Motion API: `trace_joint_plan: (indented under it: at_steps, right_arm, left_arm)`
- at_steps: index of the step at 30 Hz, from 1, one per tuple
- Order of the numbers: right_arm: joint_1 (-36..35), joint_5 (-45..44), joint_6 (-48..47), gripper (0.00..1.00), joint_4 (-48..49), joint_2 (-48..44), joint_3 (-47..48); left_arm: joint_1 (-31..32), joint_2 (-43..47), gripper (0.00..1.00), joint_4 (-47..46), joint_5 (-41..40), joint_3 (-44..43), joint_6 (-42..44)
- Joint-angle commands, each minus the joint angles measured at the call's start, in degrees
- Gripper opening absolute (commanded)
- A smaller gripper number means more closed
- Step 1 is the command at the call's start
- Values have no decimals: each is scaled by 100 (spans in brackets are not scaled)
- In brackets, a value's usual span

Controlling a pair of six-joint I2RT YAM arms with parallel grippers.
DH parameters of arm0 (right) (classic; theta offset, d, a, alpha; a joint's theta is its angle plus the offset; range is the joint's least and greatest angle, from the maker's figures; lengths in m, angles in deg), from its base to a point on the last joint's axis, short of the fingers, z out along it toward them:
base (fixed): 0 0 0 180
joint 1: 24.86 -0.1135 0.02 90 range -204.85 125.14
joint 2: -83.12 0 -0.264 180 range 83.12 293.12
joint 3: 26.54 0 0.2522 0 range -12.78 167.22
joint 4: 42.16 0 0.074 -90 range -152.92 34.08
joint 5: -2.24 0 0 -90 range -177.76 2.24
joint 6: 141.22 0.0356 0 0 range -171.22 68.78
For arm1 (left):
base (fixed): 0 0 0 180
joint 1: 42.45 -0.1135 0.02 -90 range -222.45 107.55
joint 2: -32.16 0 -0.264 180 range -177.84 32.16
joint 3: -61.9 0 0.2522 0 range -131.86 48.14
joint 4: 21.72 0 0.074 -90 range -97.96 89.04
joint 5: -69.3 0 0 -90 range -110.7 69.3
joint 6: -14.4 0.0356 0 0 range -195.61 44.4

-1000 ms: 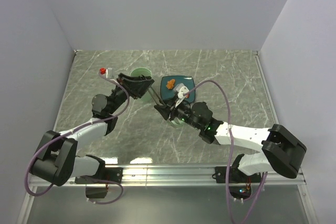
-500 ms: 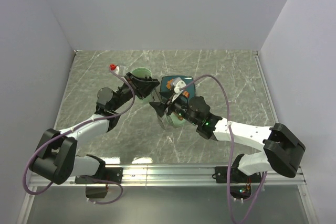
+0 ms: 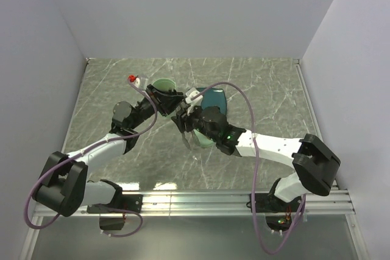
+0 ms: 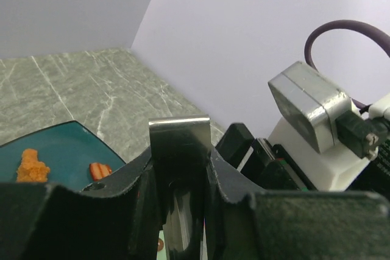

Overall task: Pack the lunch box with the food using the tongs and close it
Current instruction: Pass the clamp from the left arm to the right

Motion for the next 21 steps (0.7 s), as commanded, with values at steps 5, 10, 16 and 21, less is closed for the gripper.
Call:
trace_joint_plan:
  at_steps: [5,10,16,21]
  right_arm:
    - [-276,-855,-166,41,-404,-9,387]
    - [-425,-1163,-254,30,-491,26,484]
    - [-434,-1479,-403,27,-465,166,589]
    - [-408,-1883,-465,28,-334,333,677]
  left_arm:
    - [43,217,15,-144,-93,-135,226]
    - [69,200,17,-91,-84,-152,322]
    - [78,261,76,-136,-128,-73,436]
    - [87,586,99,609,-514,-126,709]
